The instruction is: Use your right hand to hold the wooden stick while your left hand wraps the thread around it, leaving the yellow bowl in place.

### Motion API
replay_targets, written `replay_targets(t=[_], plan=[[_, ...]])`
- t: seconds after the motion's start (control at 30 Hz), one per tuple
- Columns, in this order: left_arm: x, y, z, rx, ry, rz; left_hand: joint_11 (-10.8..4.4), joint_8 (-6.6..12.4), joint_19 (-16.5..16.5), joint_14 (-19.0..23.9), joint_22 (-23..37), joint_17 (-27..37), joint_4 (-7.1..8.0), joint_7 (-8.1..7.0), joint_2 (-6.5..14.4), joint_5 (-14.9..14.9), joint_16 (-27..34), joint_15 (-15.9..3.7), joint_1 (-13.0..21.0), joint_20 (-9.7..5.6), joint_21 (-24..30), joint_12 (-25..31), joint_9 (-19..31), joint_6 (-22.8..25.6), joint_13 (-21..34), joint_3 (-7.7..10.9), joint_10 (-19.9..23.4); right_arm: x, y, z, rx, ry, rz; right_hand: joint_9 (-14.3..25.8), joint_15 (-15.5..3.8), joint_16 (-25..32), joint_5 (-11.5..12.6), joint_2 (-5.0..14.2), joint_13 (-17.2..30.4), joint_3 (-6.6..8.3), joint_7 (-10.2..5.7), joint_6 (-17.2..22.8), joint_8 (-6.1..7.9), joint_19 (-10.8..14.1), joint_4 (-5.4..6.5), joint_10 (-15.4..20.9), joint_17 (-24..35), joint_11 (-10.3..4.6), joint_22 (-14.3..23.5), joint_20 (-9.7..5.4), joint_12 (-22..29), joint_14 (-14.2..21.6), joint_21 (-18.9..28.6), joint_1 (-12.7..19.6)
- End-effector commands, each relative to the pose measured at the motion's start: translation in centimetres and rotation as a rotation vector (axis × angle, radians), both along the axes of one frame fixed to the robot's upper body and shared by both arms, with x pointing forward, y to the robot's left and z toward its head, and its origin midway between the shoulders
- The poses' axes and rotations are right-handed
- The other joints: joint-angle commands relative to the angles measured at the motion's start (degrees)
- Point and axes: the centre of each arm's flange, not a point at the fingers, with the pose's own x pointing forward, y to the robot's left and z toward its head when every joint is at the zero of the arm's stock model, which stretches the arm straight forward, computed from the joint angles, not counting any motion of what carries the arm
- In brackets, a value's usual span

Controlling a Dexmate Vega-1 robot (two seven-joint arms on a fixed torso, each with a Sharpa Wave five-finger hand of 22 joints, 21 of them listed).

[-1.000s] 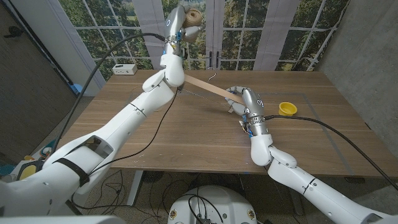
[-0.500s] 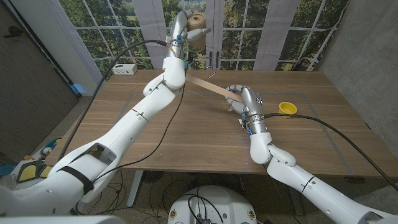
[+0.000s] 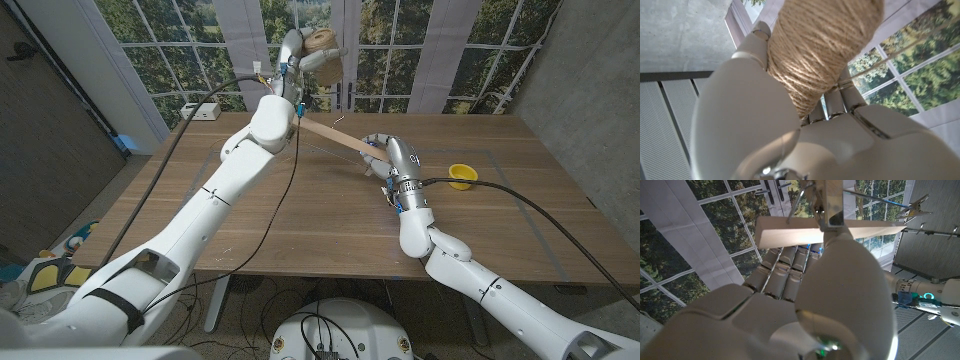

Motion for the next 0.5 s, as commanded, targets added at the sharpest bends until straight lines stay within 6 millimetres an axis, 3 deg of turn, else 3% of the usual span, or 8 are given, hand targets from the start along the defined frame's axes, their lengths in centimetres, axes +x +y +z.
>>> replay_targets(t=[0.03, 0.5], plan=[[-0.1, 1.1, -3.1, -0.077, 0.164, -0.210, -2.43, -0.38, 3.5, 18.0, -0.1, 8.9, 1.91, 0.15, 10.5, -0.1, 2.7, -20.17, 7.6, -10.47, 7.2, 0.0, 0.2, 5.8, 0.4, 4.60, 3.2, 0.7, -0.4, 0.9, 0.034, -0.010, -0.021, 8.3, -6.72, -0.1, 0.5, 6.68, 6.8, 0.02, -4.27, 5.1, 0.26, -0.2, 0.52, 5.5, 0.3, -3.88, -0.1, -3.19, 7.5, 0.9, 0.5, 6.1], [0.1, 2.2, -6.8, -0.110, 0.206, -0.256, -2.55, -0.73, 3.4, 18.2, -0.3, 7.3, 1.80, 0.12, 10.4, -0.3, 1.3, -20.24, 7.5, -10.49, 7.7, -0.4, 0.4, 5.7, 0.6, 4.98, 3.3, 0.8, -1.6, 1.7, 0.115, -0.097, -0.106, 8.3, -6.77, -0.4, 0.5, 6.65, 6.7, -0.06, -4.67, 5.0, 0.24, -0.5, 0.56, 5.5, 0.5, -3.85, -0.1, -3.30, 7.3, 1.1, 1.2, 6.2]])
